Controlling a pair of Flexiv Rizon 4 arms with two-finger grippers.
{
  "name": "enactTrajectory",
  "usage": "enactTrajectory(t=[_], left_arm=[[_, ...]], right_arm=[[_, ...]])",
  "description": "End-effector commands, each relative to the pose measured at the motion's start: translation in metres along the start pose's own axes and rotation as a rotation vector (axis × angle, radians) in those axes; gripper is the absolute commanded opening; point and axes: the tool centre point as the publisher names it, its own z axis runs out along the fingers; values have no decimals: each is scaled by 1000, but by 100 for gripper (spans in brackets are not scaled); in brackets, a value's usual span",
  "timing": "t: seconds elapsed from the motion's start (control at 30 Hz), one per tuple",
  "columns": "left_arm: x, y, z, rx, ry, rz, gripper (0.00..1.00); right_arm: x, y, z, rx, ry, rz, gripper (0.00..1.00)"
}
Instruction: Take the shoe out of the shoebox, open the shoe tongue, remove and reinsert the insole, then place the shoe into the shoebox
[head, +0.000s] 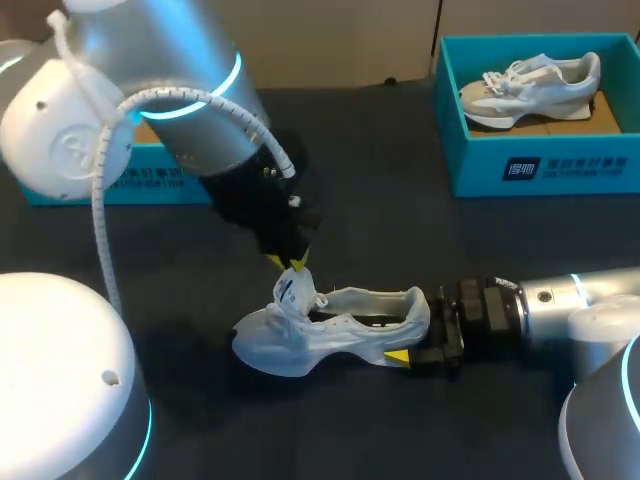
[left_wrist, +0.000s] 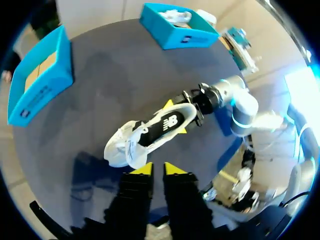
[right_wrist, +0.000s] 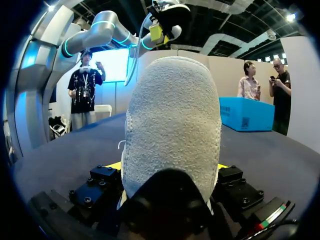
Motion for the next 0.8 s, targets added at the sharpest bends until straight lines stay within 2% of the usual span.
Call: enactTrajectory(t=[0.03, 0.13, 0.7, 0.8], left_arm=[[12, -13, 0, -104, -77, 145, 0], [16, -13, 4, -173, -158, 293, 0], [16, -13, 4, -173, -158, 293, 0], [18, -17, 8, -149, -169, 426, 0]], right_arm=[[2, -2, 3, 3, -2, 0, 0], [2, -2, 3, 3, -2, 0, 0], [2, -2, 3, 3, -2, 0, 0], [2, -2, 3, 3, -2, 0, 0]])
